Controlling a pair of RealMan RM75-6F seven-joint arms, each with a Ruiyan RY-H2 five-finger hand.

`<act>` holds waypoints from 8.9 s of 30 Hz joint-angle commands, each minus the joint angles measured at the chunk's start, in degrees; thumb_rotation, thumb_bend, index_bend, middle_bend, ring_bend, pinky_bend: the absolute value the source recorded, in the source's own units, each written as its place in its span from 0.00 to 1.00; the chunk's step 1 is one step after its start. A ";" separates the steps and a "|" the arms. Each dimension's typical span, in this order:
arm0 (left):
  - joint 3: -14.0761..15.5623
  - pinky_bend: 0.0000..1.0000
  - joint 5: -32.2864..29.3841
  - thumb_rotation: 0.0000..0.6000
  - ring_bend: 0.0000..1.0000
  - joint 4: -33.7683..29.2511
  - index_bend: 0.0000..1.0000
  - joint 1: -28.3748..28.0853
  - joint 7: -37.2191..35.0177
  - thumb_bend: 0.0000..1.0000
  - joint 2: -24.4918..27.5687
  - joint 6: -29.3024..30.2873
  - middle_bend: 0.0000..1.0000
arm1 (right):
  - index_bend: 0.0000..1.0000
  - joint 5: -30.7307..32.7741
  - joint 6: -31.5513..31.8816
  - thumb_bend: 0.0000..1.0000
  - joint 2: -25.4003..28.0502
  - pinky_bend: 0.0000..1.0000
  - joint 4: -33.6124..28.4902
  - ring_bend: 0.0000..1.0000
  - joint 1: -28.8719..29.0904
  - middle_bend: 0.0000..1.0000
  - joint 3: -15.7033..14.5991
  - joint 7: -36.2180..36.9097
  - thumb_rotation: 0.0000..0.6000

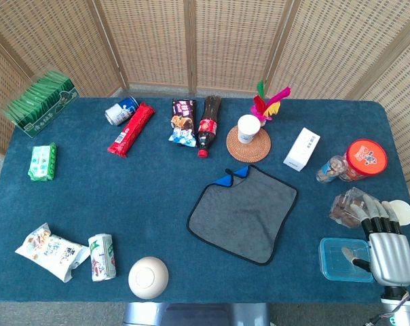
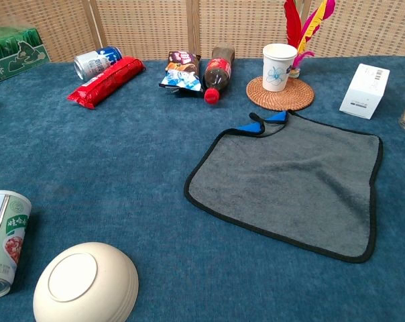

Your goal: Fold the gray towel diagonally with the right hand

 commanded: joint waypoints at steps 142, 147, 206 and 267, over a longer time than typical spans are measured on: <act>-3.44 0.00 -10.96 1.00 0.00 -0.54 0.18 -5.58 3.91 0.24 -1.71 -12.64 0.00 | 0.59 23.26 -33.51 0.39 -49.58 0.00 54.79 0.00 46.22 0.00 15.29 0.29 1.00; -3.30 0.00 -10.52 1.00 0.00 -0.65 0.18 -5.46 3.72 0.24 -1.57 -12.44 0.00 | 0.61 22.86 -33.38 0.39 -49.18 0.00 54.31 0.00 45.74 0.00 14.65 0.02 1.00; -2.78 0.00 -9.81 1.00 0.00 -1.33 0.18 -6.30 4.16 0.24 -1.55 -13.81 0.00 | 0.67 16.51 -27.86 0.44 -28.16 0.00 13.74 0.00 34.75 0.00 0.46 -17.13 1.00; -2.32 0.00 -8.83 1.00 0.00 -1.63 0.18 -6.57 4.05 0.24 -1.50 -13.94 0.00 | 0.69 4.61 -26.03 0.45 -18.25 0.00 7.44 0.00 27.08 0.00 -9.26 -14.74 1.00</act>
